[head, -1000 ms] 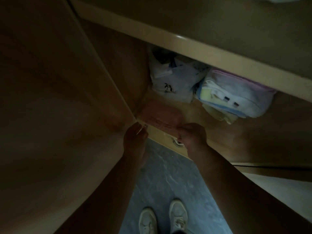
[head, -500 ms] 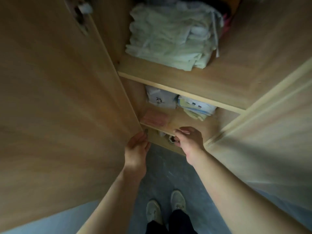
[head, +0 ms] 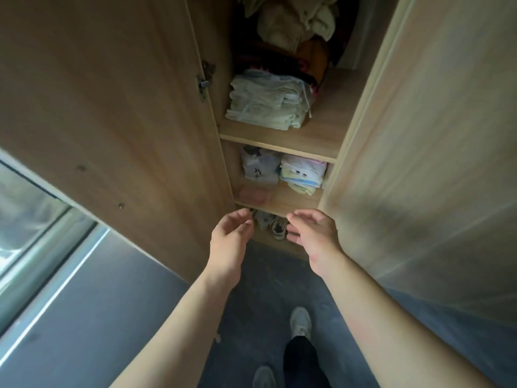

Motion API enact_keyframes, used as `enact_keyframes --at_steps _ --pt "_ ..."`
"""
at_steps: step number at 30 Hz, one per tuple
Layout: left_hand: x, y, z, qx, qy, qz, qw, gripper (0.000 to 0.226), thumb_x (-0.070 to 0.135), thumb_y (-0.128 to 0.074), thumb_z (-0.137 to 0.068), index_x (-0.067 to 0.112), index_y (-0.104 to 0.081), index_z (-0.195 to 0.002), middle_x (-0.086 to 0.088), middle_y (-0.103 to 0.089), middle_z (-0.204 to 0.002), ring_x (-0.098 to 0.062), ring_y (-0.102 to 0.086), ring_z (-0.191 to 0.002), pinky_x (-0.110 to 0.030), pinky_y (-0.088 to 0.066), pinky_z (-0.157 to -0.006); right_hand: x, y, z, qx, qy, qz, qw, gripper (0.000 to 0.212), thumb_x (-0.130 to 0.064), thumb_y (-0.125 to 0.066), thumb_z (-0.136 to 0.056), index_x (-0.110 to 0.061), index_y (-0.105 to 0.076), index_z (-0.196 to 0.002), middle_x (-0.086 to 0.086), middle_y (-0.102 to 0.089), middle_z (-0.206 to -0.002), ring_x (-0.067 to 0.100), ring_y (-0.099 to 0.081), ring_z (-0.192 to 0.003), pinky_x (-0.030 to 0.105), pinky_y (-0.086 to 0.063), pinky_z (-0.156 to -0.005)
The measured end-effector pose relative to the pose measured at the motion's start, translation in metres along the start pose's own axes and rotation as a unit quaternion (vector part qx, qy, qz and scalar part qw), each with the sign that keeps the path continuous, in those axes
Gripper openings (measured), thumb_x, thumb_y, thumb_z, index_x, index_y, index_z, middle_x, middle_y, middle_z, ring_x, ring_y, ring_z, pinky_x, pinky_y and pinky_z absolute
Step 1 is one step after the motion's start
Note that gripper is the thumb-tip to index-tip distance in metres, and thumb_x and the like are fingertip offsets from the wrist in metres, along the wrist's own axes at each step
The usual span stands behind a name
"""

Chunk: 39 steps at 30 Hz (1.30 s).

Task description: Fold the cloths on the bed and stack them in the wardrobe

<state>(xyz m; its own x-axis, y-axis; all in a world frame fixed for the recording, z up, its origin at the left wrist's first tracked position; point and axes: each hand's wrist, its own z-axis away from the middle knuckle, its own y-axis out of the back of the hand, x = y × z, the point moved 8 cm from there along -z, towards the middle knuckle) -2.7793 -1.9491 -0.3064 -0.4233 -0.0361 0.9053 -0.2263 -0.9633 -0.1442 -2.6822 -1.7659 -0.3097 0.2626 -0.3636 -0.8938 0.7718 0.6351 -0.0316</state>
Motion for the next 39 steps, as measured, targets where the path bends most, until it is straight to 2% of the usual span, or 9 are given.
enact_keyframes --at_steps 4,7,10,14,21,25,30,34,39 --pt "0.019 -0.022 0.042 -0.049 -0.02 -0.005 0.999 0.02 0.002 -0.063 -0.098 0.015 -0.072 -0.112 -0.009 -0.074 -0.12 -0.021 -0.07 -0.112 -0.038 -0.053 -0.108 -0.02 0.037 0.046 0.021 0.03 -0.016 0.999 0.014 -0.015 -0.076 -0.09 -0.012 -0.068 -0.1 0.012 -0.072 -0.103 0.024 -0.074 -0.092 0.041 -0.064 -0.082" --pt "0.025 -0.054 0.068 -0.09 -0.03 -0.026 0.995 0.02 0.004 -0.063 -0.098 0.015 -0.072 -0.113 -0.006 -0.075 -0.12 -0.022 -0.07 -0.115 -0.038 -0.053 -0.107 -0.035 0.079 0.071 0.051 0.051 -0.028 0.997 0.014 -0.015 -0.074 -0.091 -0.01 -0.068 -0.103 0.012 -0.072 -0.102 0.024 -0.074 -0.092 0.037 -0.064 -0.08" --pt "0.028 -0.098 0.094 -0.131 -0.038 -0.043 0.99 0.019 0.005 -0.064 -0.098 0.015 -0.073 -0.112 -0.001 -0.076 -0.113 -0.016 -0.069 -0.105 -0.033 -0.053 -0.102 -0.046 0.13 0.089 0.085 0.066 -0.054 0.993 0.015 -0.013 -0.072 -0.092 -0.006 -0.068 -0.105 0.01 -0.071 -0.1 0.022 -0.071 -0.088 0.04 -0.064 -0.082" --pt "0.019 -0.174 0.129 -0.199 -0.041 -0.059 0.977 0.016 0.003 -0.065 -0.098 0.012 -0.074 -0.108 -0.009 -0.076 -0.117 -0.017 -0.07 -0.108 -0.035 -0.053 -0.105 -0.053 0.214 0.107 0.143 0.084 -0.095 0.982 0.017 -0.012 -0.072 -0.092 -0.004 -0.067 -0.107 0.01 -0.07 -0.1 0.021 -0.07 -0.086 0.037 -0.064 -0.078" --pt "-0.038 -0.352 0.229 -0.327 -0.015 -0.09 0.941 0.015 0.003 -0.066 -0.096 0.012 -0.074 -0.105 -0.012 -0.075 -0.119 -0.028 -0.067 -0.121 -0.043 -0.053 -0.108 -0.062 0.409 0.136 0.258 0.109 -0.146 0.949 0.012 -0.012 -0.072 -0.091 -0.007 -0.068 -0.101 0.009 -0.07 -0.094 0.019 -0.07 -0.082 0.036 -0.063 -0.074" --pt "-0.066 -0.462 0.296 -0.402 -0.018 -0.092 0.911 0.015 0.002 -0.066 -0.096 0.011 -0.074 -0.105 -0.016 -0.073 -0.121 -0.033 -0.065 -0.123 -0.048 -0.051 -0.11 -0.068 0.532 0.163 0.324 0.132 -0.165 0.922 0.008 -0.009 -0.071 -0.091 -0.011 -0.068 -0.098 0.007 -0.07 -0.089 0.018 -0.069 -0.079 0.034 -0.061 -0.071" --pt "-0.092 -0.58 0.374 -0.492 -0.011 -0.092 0.866 0.014 0.002 -0.066 -0.097 0.009 -0.073 -0.106 -0.018 -0.073 -0.122 -0.034 -0.064 -0.124 -0.047 -0.051 -0.11 -0.073 0.663 0.197 0.4 0.154 -0.176 0.886 0.01 -0.01 -0.071 -0.092 -0.018 -0.068 -0.096 0.008 -0.071 -0.093 0.021 -0.068 -0.083 0.031 -0.057 -0.067" --pt "-0.102 -0.652 0.412 -0.56 -0.022 -0.099 0.822 0.014 0.004 -0.067 -0.096 0.013 -0.075 -0.104 -0.01 -0.077 -0.117 -0.029 -0.068 -0.12 -0.048 -0.051 -0.109 -0.089 0.723 0.216 0.435 0.182 -0.197 0.86 0.012 -0.008 -0.069 -0.094 -0.015 -0.068 -0.104 0.009 -0.07 -0.1 0.019 -0.068 -0.087 0.031 -0.059 -0.071" --pt "-0.122 -0.759 0.447 -0.629 -0.01 -0.101 0.771 0.016 0.006 -0.067 -0.096 0.018 -0.078 -0.098 -0.009 -0.077 -0.115 -0.025 -0.07 -0.117 -0.047 -0.052 -0.109 -0.109 0.803 0.217 0.494 0.206 -0.199 0.821 0.014 -0.008 -0.069 -0.093 -0.013 -0.069 -0.106 0.008 -0.072 -0.097 0.019 -0.069 -0.085 0.033 -0.059 -0.074"
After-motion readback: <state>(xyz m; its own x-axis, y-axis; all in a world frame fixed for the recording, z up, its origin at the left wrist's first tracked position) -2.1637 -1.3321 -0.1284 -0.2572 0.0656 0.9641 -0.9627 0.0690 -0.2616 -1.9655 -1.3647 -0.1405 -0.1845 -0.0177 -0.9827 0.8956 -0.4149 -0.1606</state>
